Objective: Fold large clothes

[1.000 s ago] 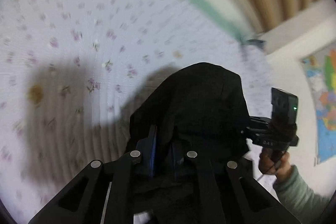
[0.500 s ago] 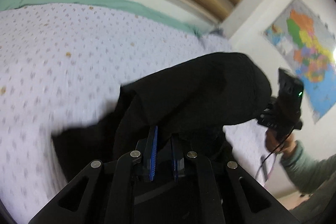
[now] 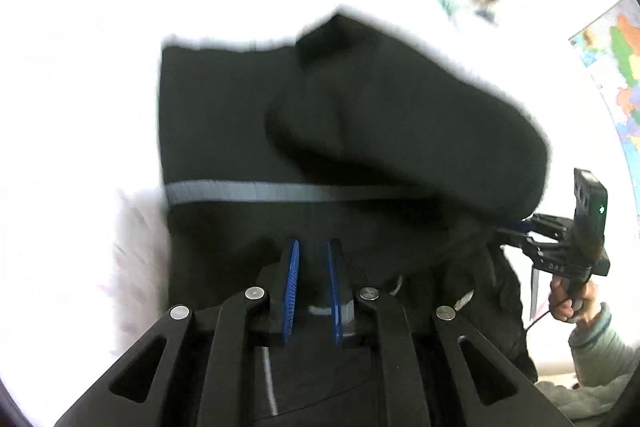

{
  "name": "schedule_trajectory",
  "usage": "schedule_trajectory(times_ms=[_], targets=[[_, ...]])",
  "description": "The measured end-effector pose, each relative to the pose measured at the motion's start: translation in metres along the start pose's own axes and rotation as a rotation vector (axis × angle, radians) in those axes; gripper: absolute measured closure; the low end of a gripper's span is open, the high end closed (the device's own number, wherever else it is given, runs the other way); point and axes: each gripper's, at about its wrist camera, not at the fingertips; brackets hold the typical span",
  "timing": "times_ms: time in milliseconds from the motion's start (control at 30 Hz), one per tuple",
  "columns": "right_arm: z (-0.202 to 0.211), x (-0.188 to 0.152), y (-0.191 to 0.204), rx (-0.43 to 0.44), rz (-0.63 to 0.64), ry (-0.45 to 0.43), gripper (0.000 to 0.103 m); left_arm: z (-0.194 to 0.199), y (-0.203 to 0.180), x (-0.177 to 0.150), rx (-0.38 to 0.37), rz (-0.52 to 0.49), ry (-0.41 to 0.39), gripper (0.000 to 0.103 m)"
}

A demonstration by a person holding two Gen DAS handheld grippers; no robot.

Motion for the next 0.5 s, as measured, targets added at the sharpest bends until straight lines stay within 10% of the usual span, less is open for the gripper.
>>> schedule_trajectory(times_ms=[100, 233, 433, 500], targets=[[0.040, 0.030, -0.010, 0.034, -0.055, -0.094, 0.047, 0.038, -0.019, 0.033, -0.037, -0.034, -0.117, 0.085], [0.075, 0.107, 0.006, 0.100, -0.118, -0.253, 0.033, 0.044, -0.054, 0.083, -0.106, -0.051, -0.205, 0.052], [-0.017, 0.158, 0.036, 0.143, -0.197, -0.043, 0.034, -0.058, -0.062, 0.085, -0.187, 0.015, 0.115, 0.054], [-0.056, 0.133, 0.046, 0.097, -0.152, 0.071, 0.034, -0.096, -0.057, 0.048, -0.083, -0.052, 0.268, 0.056]])
Point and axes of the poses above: each gripper's, at about its wrist camera, not at the fingertips, and z roughly against the way its jaws point, y to its left, x to its top
